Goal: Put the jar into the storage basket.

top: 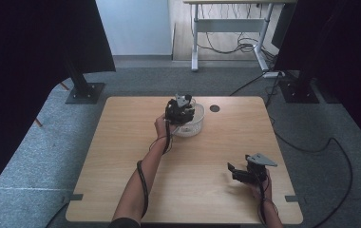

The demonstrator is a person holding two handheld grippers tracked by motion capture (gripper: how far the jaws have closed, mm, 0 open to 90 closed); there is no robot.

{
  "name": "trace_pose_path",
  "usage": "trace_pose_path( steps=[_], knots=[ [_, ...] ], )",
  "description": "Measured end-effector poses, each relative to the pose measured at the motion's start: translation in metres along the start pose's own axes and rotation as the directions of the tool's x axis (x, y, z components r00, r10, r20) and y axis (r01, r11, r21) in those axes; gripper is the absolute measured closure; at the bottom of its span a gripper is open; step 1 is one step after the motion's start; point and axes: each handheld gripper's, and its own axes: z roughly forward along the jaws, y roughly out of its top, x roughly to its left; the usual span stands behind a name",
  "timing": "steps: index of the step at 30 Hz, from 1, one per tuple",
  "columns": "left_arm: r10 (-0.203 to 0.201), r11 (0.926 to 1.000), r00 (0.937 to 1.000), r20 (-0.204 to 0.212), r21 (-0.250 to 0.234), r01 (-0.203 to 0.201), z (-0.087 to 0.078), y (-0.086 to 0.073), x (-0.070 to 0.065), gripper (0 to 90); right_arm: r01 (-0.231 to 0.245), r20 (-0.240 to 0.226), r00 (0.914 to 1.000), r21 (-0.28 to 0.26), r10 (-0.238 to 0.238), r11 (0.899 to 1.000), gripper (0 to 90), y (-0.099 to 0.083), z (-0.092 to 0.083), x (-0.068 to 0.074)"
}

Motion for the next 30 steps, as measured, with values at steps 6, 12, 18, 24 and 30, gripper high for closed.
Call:
trace_pose_path(
  steps=[6,12,18,24,30],
  knots=[
    [-0.004,0.9999,1.0000,-0.007,0.015,0.004,0.0037,-0.0039,0.0007,49.1,0.000,0.000,1.0000,0.000,0.000,1.000,10.5,0.0000,0.0000,0.0001],
    [-0.021,0.9996,0.9998,-0.006,0.018,0.021,0.0056,-0.0080,0.0024,48.6,0.002,0.001,1.0000,0.001,-0.002,1.000,10.5,0.0000,0.0002,0.0002],
    [-0.031,0.9994,0.9995,0.004,0.014,0.031,0.0058,-0.0089,0.0045,48.2,0.003,0.002,1.0000,0.003,-0.003,1.000,10.5,0.0001,0.0003,0.0003],
    [-0.050,0.9987,0.9979,0.041,0.016,0.049,0.0049,-0.0035,0.0060,36.3,0.007,0.004,1.0000,0.004,-0.007,1.000,10.5,0.0001,0.0005,0.0008],
    [-0.030,0.9991,0.9990,0.034,0.032,0.029,0.0035,-0.0004,0.0042,22.5,0.008,0.005,1.0000,0.006,-0.008,1.000,10.5,0.0002,0.0006,0.0011]
  ],
)
